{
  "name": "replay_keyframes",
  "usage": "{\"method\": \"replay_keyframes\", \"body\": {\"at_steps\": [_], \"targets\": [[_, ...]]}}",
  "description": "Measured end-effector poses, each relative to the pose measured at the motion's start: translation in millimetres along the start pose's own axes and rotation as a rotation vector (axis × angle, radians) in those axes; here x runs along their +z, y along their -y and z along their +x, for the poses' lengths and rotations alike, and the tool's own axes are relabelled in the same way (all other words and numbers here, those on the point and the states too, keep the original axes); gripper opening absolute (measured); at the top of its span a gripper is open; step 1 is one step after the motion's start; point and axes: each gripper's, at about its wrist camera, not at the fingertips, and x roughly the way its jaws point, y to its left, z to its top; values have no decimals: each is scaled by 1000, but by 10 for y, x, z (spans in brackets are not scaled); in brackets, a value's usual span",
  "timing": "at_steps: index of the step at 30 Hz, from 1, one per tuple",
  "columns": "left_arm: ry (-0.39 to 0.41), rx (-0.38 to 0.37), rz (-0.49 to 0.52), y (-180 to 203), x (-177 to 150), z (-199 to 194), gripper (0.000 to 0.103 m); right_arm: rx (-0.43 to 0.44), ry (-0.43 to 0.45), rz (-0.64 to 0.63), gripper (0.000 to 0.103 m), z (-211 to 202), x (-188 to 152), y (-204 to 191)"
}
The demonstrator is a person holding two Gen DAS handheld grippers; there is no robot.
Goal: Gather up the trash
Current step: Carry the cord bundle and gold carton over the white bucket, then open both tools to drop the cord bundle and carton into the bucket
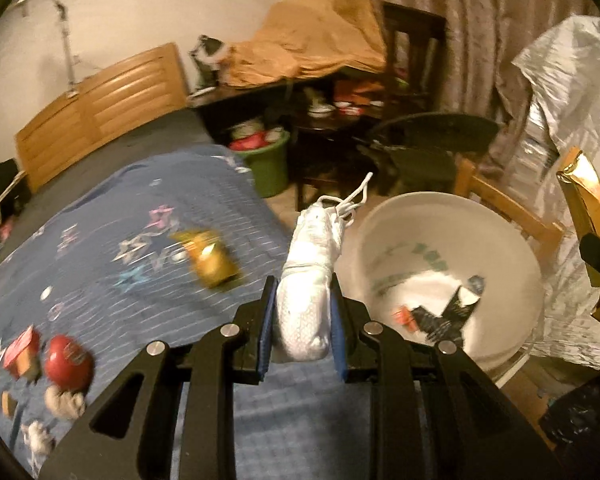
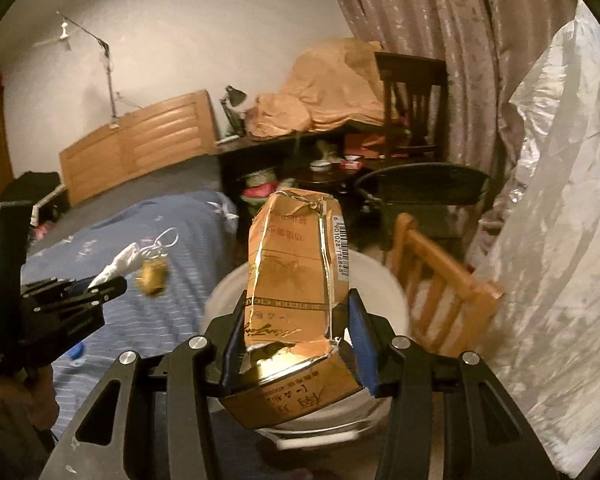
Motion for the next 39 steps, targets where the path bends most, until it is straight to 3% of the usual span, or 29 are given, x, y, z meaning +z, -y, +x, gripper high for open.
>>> {"method": "replay_keyframes", "body": {"at_steps": [6, 12, 39], "targets": [[-9, -77, 61, 459, 236, 290, 22, -40, -43, 7, 48, 307, 172, 321], [-14, -116, 105, 724, 238, 452, 23, -55, -91, 7, 48, 531, 147, 451], [-26, -138, 110, 803, 200, 575, 23, -40, -117, 5, 48, 671, 21, 303]]}}
